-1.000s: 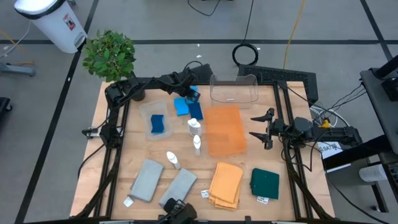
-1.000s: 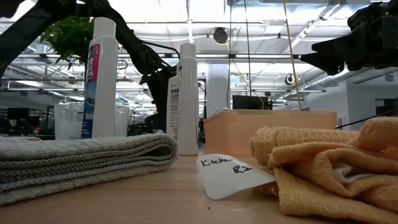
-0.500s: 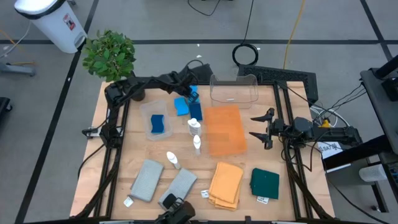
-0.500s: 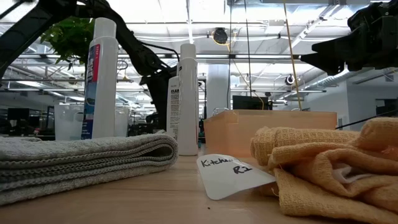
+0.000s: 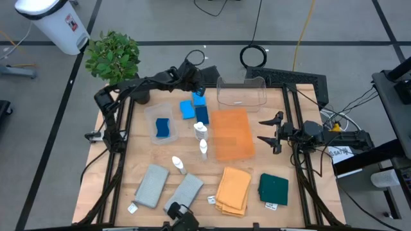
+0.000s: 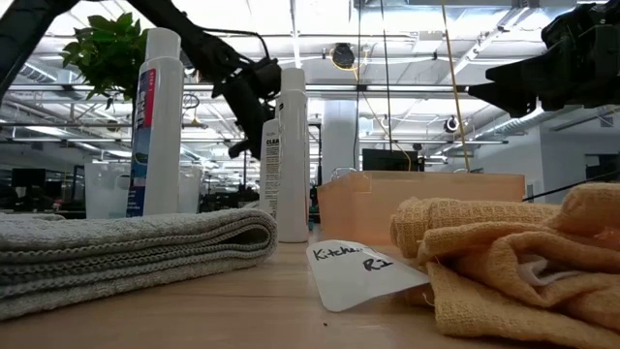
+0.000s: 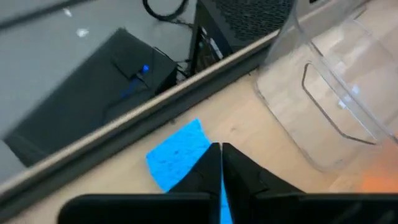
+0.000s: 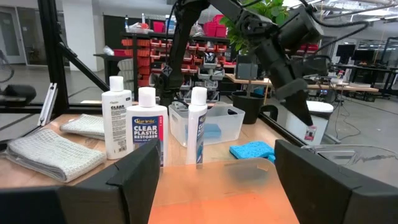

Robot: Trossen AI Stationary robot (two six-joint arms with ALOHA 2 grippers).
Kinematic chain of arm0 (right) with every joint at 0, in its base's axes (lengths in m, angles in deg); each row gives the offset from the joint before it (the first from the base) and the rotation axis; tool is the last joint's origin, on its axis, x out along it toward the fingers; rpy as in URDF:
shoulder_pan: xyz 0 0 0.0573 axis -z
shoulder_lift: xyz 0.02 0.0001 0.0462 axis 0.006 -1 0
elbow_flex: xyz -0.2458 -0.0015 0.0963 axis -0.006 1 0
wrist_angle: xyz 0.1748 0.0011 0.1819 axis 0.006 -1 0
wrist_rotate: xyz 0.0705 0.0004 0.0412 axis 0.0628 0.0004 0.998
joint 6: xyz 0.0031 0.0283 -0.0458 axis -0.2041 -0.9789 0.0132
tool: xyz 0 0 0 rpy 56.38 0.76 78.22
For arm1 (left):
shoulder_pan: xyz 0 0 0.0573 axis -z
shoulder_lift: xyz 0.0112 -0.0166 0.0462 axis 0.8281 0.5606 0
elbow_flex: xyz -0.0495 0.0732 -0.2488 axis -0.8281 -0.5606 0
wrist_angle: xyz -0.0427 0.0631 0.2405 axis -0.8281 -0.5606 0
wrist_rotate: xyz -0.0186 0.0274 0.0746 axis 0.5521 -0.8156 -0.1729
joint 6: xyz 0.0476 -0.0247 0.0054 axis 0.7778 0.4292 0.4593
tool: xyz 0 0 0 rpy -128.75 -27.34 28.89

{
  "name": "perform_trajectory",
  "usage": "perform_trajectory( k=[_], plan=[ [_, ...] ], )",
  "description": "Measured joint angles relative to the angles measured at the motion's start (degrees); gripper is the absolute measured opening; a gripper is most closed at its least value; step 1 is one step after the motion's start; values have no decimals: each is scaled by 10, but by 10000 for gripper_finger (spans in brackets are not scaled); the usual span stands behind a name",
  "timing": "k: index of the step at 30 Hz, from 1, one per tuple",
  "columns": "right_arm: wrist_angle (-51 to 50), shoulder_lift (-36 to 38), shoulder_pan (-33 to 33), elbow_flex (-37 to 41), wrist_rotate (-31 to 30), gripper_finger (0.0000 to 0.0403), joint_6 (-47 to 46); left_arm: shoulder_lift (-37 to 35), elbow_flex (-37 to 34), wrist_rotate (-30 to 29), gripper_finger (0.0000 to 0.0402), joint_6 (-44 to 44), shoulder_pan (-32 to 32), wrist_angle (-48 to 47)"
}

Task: Pick & Place Kitchen Items
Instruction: Put the blue sponge into the white bin

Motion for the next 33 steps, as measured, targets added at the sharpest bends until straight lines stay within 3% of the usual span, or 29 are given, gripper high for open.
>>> perform_trajectory(
  k=[5, 14, 18, 22, 27, 33],
  plan=[
    [0, 0, 0, 0, 0, 279, 0, 40, 0, 21, 110, -26, 0, 13],
    [0, 0, 0, 0, 0, 279, 0, 106, 3, 12, 321, -49, 9, 26],
    [0, 0, 0, 0, 0, 279, 0, 104, 6, 7, 381, -48, 11, 43],
    [0, 0, 0, 0, 0, 279, 0, 104, 6, -12, 396, -12, 13, 1],
    [0, 0, 0, 0, 0, 279, 0, 104, 6, -23, 377, 13, 6, -40],
    [0, 0, 0, 0, 0, 279, 0, 104, 29, -95, 356, 18, 7, -138]
  ],
)
